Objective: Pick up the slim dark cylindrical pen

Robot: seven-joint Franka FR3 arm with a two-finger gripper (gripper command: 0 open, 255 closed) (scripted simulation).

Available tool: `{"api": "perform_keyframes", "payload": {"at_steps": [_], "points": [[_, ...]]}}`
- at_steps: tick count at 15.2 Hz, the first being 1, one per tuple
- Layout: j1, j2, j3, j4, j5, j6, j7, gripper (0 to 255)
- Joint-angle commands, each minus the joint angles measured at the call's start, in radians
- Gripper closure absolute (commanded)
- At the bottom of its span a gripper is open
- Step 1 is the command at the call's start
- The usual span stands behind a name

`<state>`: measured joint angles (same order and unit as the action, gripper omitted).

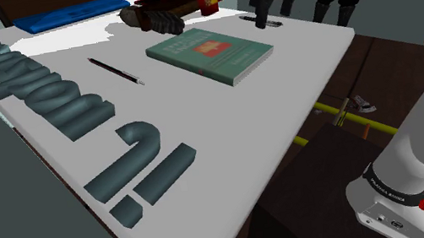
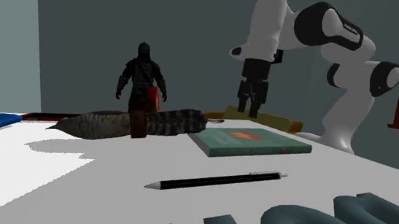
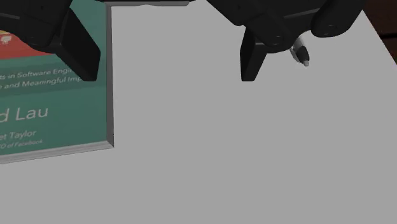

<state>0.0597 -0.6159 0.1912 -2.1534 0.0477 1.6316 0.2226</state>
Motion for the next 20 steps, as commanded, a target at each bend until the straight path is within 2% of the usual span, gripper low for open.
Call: {"api": "perform_keyframes", "payload": {"at_steps": [1,11,16,20], "points": [[0.011,0.045,0.032,0.038,0.018,-0.001,0.032,0],[0.054,0.33,0.202,0.304,0.049,-0.018,0.208,0],[0.086,0.505,0.286,0.482,0.018,-0.044,0.31,0],[0.133,0.668,0.346,0.656,-0.036,-0.081,0.399,0]]}}
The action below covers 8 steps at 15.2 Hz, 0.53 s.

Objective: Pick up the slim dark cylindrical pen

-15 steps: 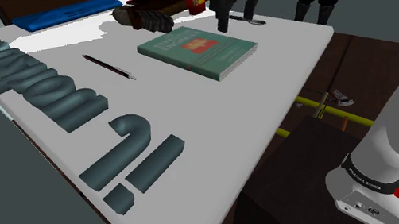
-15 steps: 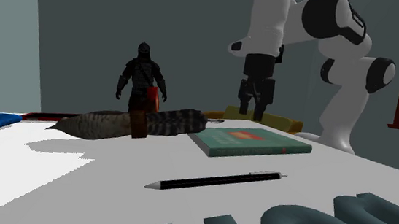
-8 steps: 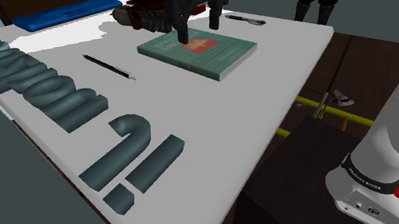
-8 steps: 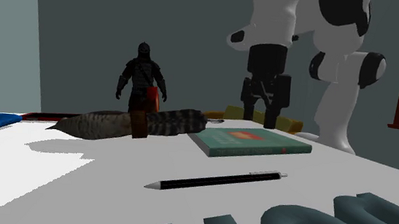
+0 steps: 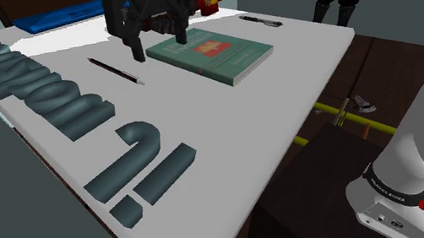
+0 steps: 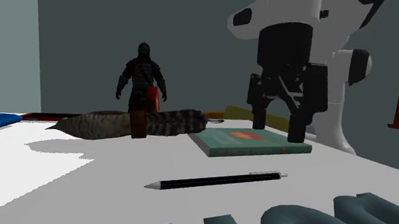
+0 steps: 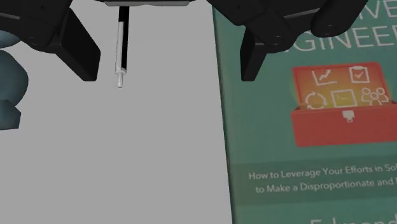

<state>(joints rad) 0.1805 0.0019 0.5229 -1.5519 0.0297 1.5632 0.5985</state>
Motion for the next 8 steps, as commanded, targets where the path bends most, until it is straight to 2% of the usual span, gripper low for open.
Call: {"api": "perform_keyframes", "payload": {"at_steps": [1,3,8], "points": [[0.029,0.094,0.028,0.104,-0.036,-0.025,0.046,0],[0.067,0.18,0.048,0.204,-0.072,-0.054,0.086,0],[0.057,0.152,0.041,0.103,-0.057,0.023,0.074,0]]}}
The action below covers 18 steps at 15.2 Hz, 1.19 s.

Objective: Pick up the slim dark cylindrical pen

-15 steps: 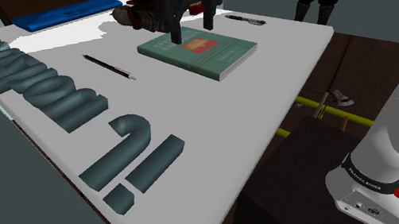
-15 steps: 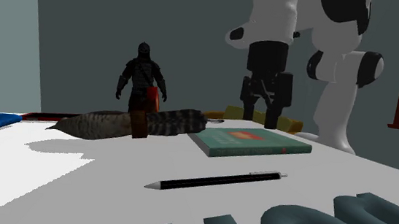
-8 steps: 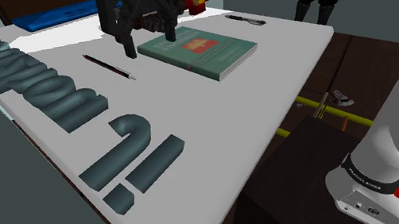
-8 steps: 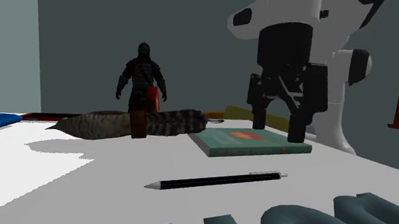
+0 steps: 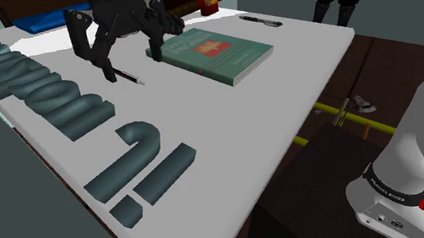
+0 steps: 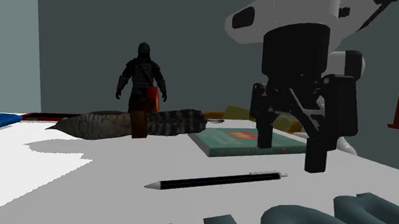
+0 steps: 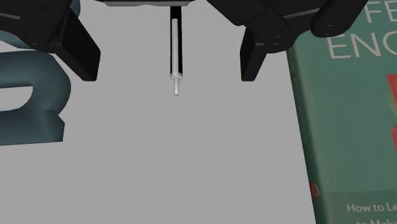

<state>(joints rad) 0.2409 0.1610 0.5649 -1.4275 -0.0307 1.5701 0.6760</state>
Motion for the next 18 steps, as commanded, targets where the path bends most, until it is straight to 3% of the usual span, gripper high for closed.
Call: {"api": "perform_keyframes", "payload": {"at_steps": [1,4,5,13,18], "points": [[-0.005,-0.011,-0.002,-0.04,0.006,0.031,-0.005,0],[-0.008,-0.017,-0.003,-0.069,0.009,0.054,-0.008,0],[-0.009,-0.018,-0.003,-0.072,0.01,0.056,-0.009,255],[-0.009,-0.025,-0.002,-0.076,0.014,0.056,-0.008,255],[0.0,0.0,0.0,0.006,0.0,-0.005,0.0,255]]}}
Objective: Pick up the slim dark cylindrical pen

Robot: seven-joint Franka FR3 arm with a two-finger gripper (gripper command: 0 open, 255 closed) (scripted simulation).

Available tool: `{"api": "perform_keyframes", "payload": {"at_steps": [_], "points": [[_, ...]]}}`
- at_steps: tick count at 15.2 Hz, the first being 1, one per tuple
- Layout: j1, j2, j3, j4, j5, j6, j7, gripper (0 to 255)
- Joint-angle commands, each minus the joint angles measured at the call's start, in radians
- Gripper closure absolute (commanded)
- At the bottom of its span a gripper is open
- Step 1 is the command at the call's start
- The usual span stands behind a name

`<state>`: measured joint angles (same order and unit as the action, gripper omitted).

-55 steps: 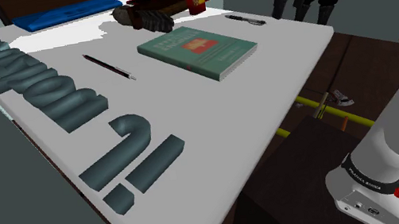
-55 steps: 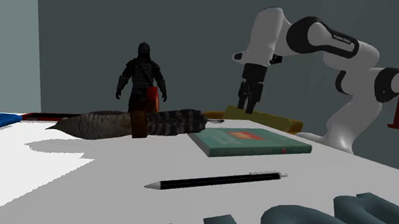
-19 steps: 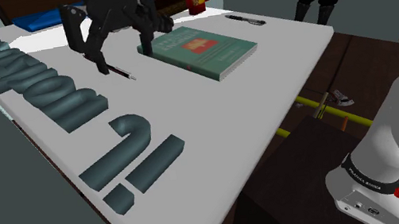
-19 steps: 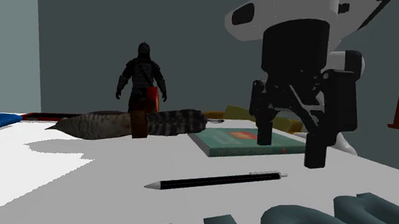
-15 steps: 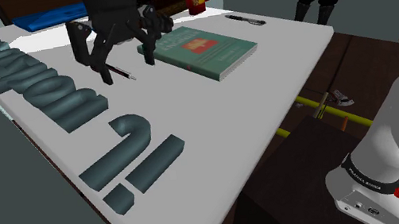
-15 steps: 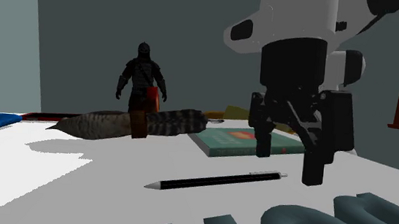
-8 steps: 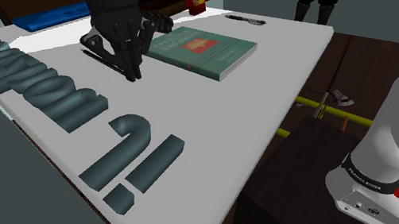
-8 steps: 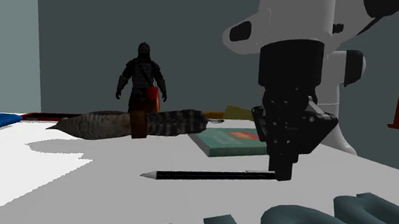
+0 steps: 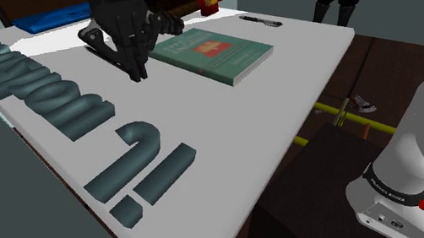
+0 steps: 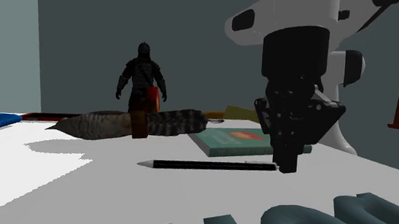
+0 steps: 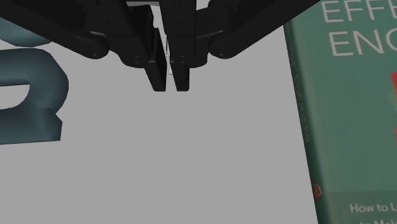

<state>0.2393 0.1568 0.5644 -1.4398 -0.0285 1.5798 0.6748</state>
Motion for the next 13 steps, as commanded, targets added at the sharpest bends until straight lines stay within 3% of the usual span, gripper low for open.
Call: {"api": "perform_keyframes", "payload": {"at_steps": [1,11,13], "points": [[0.004,0.009,0.001,0.038,-0.005,-0.03,0.003,255],[0.045,0.088,0.01,0.276,-0.05,-0.2,0.031,255],[0.046,0.09,0.01,0.28,-0.051,-0.202,0.032,255]]}}
